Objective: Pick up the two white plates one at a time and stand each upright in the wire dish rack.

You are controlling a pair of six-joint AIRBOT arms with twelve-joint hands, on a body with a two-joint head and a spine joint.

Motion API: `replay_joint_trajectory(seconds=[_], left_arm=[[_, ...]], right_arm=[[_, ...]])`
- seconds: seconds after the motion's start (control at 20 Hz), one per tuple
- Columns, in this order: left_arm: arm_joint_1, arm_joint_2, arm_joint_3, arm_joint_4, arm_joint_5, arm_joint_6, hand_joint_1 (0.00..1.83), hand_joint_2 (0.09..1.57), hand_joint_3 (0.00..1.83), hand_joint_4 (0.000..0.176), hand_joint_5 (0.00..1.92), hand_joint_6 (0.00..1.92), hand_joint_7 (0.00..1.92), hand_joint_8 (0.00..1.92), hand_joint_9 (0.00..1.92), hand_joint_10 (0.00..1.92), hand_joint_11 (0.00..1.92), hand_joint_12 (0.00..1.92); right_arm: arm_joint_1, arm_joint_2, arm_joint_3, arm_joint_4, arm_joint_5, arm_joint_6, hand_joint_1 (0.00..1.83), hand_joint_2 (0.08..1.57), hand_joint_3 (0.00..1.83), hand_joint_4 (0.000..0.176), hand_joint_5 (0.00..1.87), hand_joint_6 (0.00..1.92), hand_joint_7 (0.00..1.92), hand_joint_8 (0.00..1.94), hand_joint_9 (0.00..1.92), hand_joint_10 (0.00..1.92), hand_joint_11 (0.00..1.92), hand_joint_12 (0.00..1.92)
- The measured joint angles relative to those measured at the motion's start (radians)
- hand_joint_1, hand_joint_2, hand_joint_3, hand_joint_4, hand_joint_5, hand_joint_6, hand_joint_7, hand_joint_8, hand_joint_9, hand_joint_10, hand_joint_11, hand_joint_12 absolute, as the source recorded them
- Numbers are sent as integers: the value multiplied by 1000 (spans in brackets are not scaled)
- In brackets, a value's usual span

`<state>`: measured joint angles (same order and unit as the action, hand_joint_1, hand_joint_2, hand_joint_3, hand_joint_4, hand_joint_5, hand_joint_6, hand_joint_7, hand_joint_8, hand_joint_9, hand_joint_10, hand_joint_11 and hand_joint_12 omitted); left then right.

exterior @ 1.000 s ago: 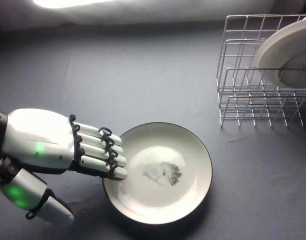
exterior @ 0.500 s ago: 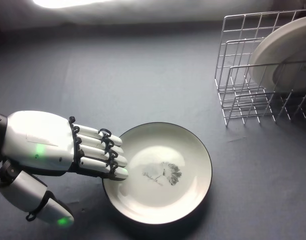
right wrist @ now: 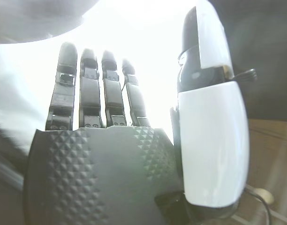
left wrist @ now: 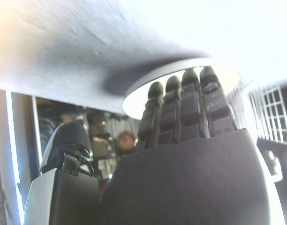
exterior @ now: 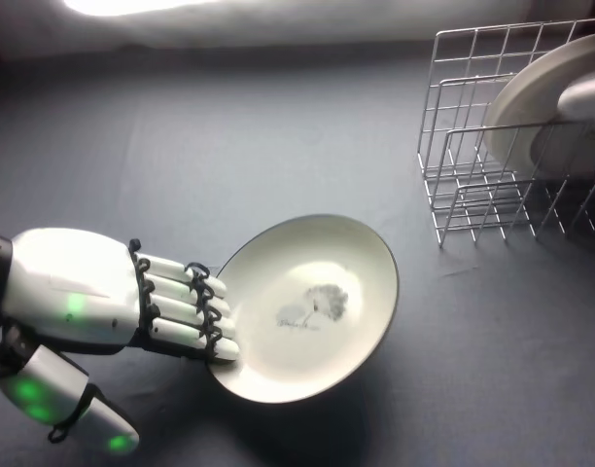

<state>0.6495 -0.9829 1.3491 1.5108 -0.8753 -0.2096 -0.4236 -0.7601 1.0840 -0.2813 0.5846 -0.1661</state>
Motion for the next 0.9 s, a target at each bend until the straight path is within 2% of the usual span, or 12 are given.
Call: replay_joint_trajectory(seconds=[0.1,0.15,0.25,0.35,0.45,0.8,0.9], left_arm=[[3,0,0,4,0,-1,0,1246,0,0,92,3,61,3,38,2,0,111],[3,0,0,4,0,0,0,1246,0,0,87,0,57,1,30,2,0,86],[4,0,0,2,0,0,0,1250,0,0,114,0,85,0,56,0,0,147],[5,0,0,3,0,0,0,1255,1,0,92,0,56,2,29,0,0,72],[11,0,0,2,0,0,0,1248,0,0,138,0,109,0,83,2,0,197],[15,0,-3,2,1,0,0,1256,1,0,133,4,95,4,65,4,0,151],[18,0,-3,2,1,0,0,1253,0,0,115,2,78,2,50,3,0,112]], right_arm=[[3,-5,-6,-125,33,0,1183,948,0,0,105,3,81,2,70,2,0,580],[10,-12,-6,-192,47,0,1215,969,2,0,70,1,40,0,34,1,0,519],[25,-18,-6,-292,71,-2,1288,1027,23,0,36,0,9,0,11,0,0,513],[34,-24,-5,-415,97,-3,1485,1066,29,0,36,2,0,0,0,0,0,507],[34,-44,-5,-510,111,-3,1549,1085,18,0,41,2,0,0,0,0,0,498],[30,-86,-50,-626,97,-3,1626,1114,13,0,62,3,0,0,0,0,0,481],[17,-106,-63,-653,86,-3,1645,1092,0,0,95,9,42,10,47,14,0,554]])
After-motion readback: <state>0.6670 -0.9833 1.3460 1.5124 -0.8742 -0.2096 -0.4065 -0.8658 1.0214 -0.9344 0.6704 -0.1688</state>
